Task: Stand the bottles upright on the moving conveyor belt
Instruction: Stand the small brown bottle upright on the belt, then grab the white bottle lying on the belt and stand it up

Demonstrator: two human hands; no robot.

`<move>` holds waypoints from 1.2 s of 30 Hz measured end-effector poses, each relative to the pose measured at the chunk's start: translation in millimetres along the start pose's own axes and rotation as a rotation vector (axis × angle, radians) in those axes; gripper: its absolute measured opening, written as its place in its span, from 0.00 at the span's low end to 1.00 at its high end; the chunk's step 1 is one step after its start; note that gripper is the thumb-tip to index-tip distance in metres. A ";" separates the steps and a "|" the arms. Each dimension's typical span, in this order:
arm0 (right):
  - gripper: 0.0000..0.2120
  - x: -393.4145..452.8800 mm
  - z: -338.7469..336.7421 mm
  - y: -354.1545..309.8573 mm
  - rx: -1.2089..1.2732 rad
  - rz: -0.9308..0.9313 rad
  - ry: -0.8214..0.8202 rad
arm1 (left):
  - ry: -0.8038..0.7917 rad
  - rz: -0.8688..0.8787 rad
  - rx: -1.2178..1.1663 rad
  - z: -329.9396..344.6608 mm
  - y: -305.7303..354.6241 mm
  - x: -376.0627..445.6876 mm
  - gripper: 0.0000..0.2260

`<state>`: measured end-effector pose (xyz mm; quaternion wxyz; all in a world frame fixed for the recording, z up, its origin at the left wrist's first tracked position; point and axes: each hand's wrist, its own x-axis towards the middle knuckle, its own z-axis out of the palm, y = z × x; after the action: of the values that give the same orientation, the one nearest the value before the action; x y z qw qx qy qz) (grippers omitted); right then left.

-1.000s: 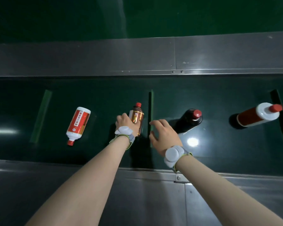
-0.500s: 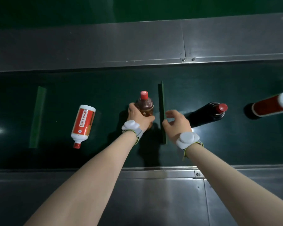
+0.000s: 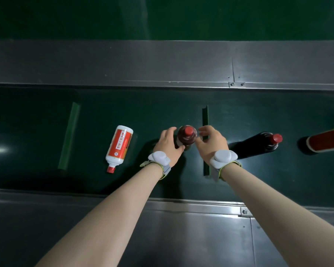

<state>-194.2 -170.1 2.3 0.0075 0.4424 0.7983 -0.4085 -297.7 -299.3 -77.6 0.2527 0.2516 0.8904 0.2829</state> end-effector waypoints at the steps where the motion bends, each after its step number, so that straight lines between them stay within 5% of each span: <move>1: 0.15 0.5 0.2 -7.1 0.014 0.005 0.015 | 0.007 0.004 0.024 -10.5 -4.7 -0.7 0.29; 5: 0.14 -1.7 11.9 -49.6 0.018 -0.097 0.127 | 0.088 -0.052 0.031 -55.8 -27.9 1.2 0.23; 13: 0.13 -7.5 81.3 -113.9 -0.043 -0.254 -0.115 | 0.219 -0.347 0.175 -119.7 -102.3 -5.7 0.18; 20: 0.11 -14.6 137.0 -98.3 -0.119 -0.169 -0.285 | 0.019 -0.638 0.148 -101.4 -177.8 -16.3 0.34; 28: 0.12 -9.6 161.8 -85.8 -0.219 -0.074 -0.381 | 0.039 -0.572 0.103 -111.8 -182.1 -23.9 0.35; 36: 0.13 -21.7 158.3 -147.5 -0.240 -0.060 -0.452 | 0.072 -0.400 0.464 -202.2 -122.7 -9.2 0.31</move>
<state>-341.4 -330.1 0.2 0.2258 0.3119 0.8320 -0.3994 -448.1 -468.4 -8.2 0.2072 0.1123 0.9715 0.0253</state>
